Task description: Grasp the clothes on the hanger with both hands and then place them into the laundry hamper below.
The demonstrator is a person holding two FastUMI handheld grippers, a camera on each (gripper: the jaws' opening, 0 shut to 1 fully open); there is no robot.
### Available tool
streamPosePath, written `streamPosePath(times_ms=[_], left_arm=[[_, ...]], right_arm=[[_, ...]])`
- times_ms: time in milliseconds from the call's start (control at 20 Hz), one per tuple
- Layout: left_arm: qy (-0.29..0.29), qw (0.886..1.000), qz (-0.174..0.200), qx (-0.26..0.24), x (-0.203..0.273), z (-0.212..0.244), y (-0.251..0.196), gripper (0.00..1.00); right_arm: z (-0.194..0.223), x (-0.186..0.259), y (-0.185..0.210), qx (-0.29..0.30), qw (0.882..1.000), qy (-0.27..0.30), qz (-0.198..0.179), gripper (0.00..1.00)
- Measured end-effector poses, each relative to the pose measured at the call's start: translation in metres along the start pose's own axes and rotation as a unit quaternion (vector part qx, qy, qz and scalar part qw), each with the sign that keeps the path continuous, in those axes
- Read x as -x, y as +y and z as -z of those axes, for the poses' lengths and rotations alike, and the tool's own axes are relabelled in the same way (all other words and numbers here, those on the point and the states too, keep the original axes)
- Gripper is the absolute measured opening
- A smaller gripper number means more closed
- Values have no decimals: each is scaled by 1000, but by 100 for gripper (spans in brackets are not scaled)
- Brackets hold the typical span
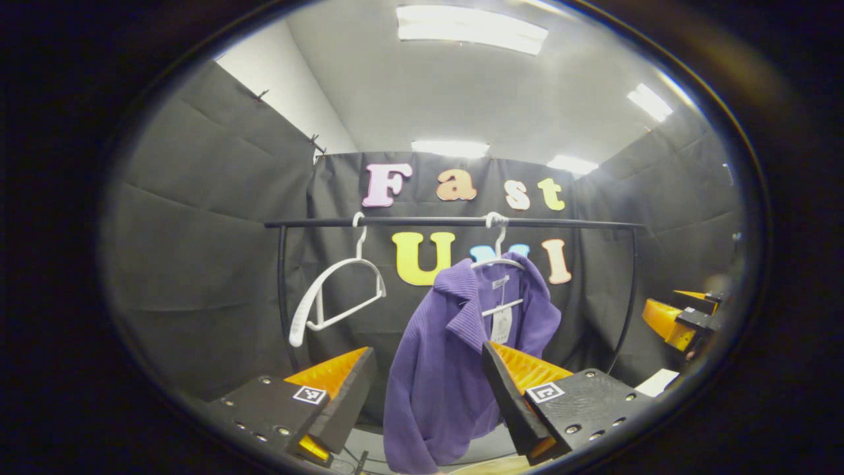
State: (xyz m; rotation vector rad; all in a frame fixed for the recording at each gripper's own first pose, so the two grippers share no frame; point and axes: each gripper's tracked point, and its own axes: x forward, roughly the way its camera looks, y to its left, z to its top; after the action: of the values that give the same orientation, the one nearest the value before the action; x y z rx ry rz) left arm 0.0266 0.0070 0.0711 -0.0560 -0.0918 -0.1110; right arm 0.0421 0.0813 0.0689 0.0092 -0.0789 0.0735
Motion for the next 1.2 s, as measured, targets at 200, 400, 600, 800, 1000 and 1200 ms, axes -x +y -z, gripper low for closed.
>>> streamPosePath(times_ms=[200,400,600,800,1000,1200], left_arm=[[6,1000,0,20,-17,4,-24,99],[9,1000,-16,2,-31,6,-39,99],[15,999,-43,2,-56,18,-49,99],[29,997,-69,-14,-80,37,-51,93],[41,995,-93,-17,-98,53,-43,93],[35,993,-112,-16,-114,63,-34,93]], right_arm=[[-3,-35,11,-5,999,-5,-31,94],[2,-69,22,-34,997,3,-65,94],[11,-107,32,-56,994,15,-96,94],[25,-137,45,-58,990,26,-123,94],[50,-157,64,-45,987,46,-145,94],[80,-180,86,-51,983,74,-163,94]])
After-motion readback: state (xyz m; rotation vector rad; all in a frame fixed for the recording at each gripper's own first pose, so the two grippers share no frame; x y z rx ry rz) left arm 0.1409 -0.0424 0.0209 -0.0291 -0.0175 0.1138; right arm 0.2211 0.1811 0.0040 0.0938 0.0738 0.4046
